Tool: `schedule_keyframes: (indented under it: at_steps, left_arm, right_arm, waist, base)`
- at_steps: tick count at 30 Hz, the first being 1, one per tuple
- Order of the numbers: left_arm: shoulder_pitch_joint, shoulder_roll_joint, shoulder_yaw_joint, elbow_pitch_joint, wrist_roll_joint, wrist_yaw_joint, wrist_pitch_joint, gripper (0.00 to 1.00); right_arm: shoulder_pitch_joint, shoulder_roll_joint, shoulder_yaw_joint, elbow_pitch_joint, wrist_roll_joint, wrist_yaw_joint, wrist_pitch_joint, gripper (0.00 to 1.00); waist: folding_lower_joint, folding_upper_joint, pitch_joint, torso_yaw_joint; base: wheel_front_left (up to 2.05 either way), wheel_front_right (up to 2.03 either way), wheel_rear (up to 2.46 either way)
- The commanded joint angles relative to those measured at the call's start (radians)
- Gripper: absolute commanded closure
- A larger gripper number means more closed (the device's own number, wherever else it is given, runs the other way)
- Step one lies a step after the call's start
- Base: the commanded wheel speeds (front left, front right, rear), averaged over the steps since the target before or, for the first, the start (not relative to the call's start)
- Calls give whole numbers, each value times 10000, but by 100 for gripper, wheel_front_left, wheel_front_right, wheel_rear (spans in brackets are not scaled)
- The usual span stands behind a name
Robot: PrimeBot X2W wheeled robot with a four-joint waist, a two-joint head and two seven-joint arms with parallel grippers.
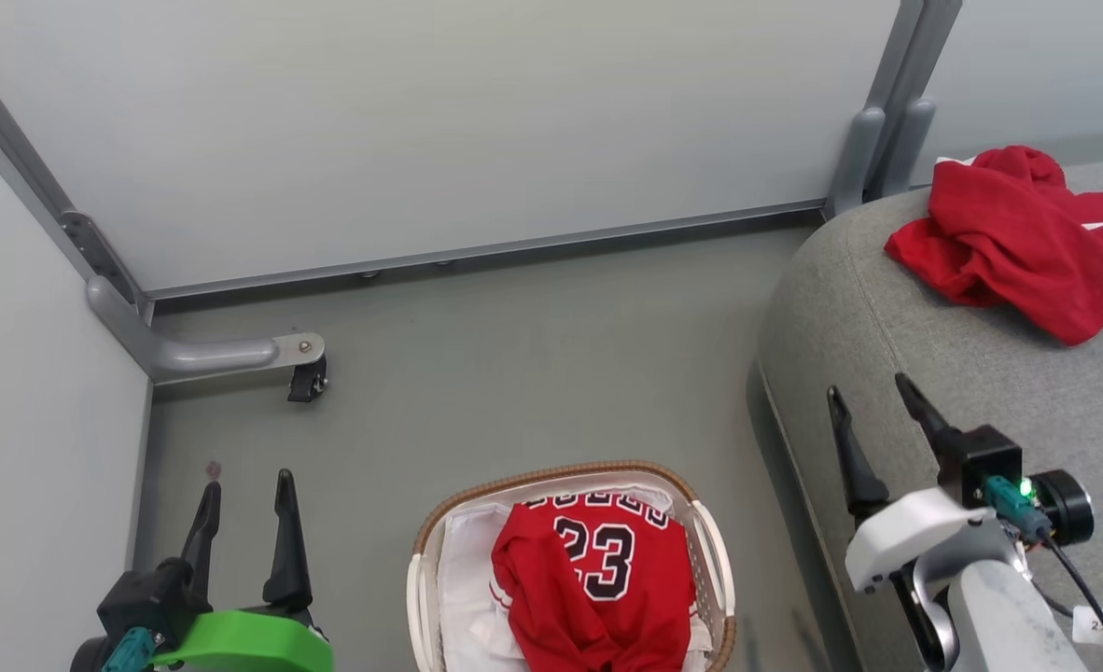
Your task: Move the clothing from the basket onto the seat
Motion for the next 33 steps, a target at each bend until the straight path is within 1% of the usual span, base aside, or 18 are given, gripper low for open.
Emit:
schedule_keyframes:
  at_steps: [1, 6, 11, 33]
  left_arm:
    - [206, -2, -4, 14, -46, -19, -9, 0]
    - [310, -1, 45, 120, -197, 16, -9, 0]
    - [369, 1, 56, 210, -345, 67, -9, 0]
    - [351, 2, -58, 417, -462, 101, -9, 0]
  right_arm:
    - [266, -40, 34, -56, 148, -14, -21, 0]
    - [684, -39, -50, -255, 585, -14, -23, 0]
    - [864, -35, -119, -428, 739, -14, -21, 0]
    - [769, -35, 104, -550, 722, -14, -21, 0]
  waist:
    - [1, 0, -75, 9]
    - [1, 0, -163, -61]
    - [1, 0, -216, -108]
    - [1, 0, -231, -134]
  base:
    - [0, 0, 0]
    - [0, 0, 0]
    - [0, 0, 0]
    - [0, 0, 0]
